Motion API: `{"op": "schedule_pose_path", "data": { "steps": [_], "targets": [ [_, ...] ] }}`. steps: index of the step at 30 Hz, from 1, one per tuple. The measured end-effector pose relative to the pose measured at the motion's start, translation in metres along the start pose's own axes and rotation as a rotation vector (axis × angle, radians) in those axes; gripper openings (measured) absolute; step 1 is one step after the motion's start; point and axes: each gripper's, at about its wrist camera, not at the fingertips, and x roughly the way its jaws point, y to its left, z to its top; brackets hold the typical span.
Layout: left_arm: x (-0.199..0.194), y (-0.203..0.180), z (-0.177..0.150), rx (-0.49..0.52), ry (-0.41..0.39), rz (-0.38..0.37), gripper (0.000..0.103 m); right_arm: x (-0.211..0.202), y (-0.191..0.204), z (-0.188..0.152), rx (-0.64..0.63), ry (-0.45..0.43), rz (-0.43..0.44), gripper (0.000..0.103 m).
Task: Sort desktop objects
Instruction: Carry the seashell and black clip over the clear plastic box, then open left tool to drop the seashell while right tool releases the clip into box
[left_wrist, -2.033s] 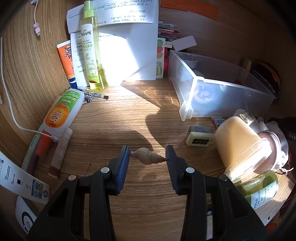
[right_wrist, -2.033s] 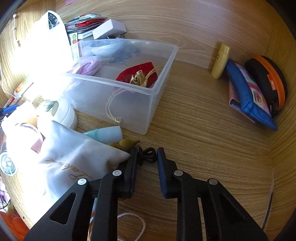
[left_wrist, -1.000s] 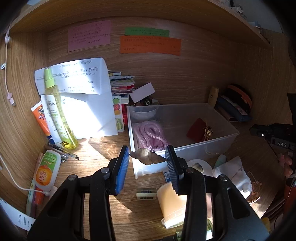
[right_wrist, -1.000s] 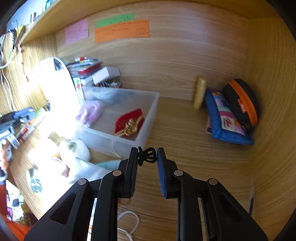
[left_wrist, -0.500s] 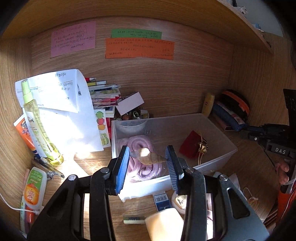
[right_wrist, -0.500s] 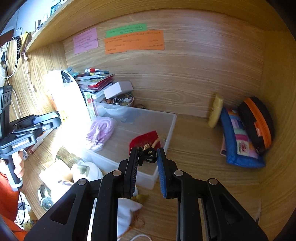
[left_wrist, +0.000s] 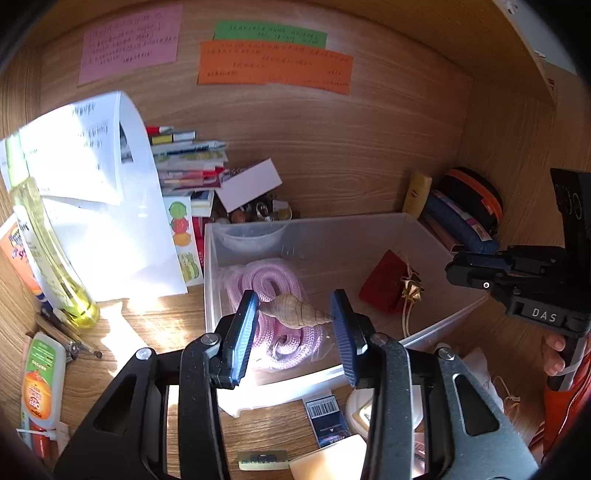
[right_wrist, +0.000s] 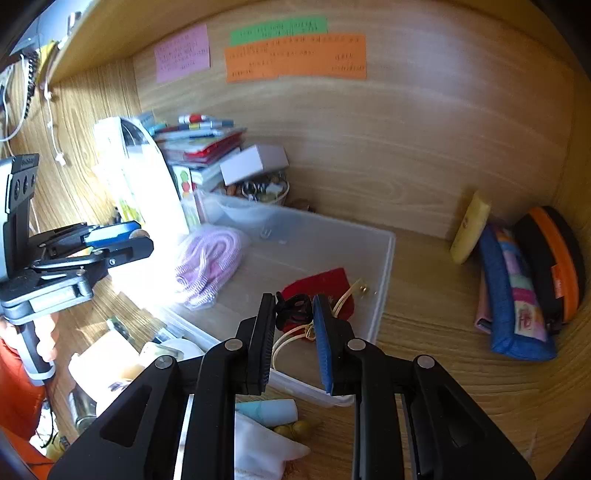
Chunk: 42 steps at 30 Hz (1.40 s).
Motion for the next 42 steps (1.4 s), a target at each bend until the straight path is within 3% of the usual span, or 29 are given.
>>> {"op": "schedule_pose_path", "data": {
  "steps": [11,26,29,31,34,36,42],
  "targets": [
    [0.019,0.011,-0.008,-0.029,0.059,-0.019,0.040,0.024,-0.009,-0.005,0.041,0.063,0.013,0.019],
    [0.022,-0.002,-0.013,0.045,0.049,0.049,0.040,0.031,-0.002,-0.007,0.005,0.075,-0.011,0.019],
    [0.022,-0.002,-0.013,0.043,0.048,0.051,0.041,0.030,0.000,-0.007,-0.004,0.073,-0.014,0.019],
    [0.022,-0.003,-0.014,0.045,0.046,0.054,0.048,0.030,0.001,-0.007,-0.011,0.072,-0.016,0.019],
    [0.021,-0.006,-0.015,0.060,0.037,0.054,0.053,0.029,0.002,-0.007,-0.019,0.066,-0.021,0.027],
    [0.020,-0.009,-0.016,0.077,0.028,0.064,0.058,0.026,0.003,-0.006,-0.022,0.057,-0.026,0.041],
    [0.013,-0.014,-0.015,0.095,0.004,0.073,0.065,0.010,0.009,-0.004,-0.049,0.007,-0.060,0.051]
  ]
}}
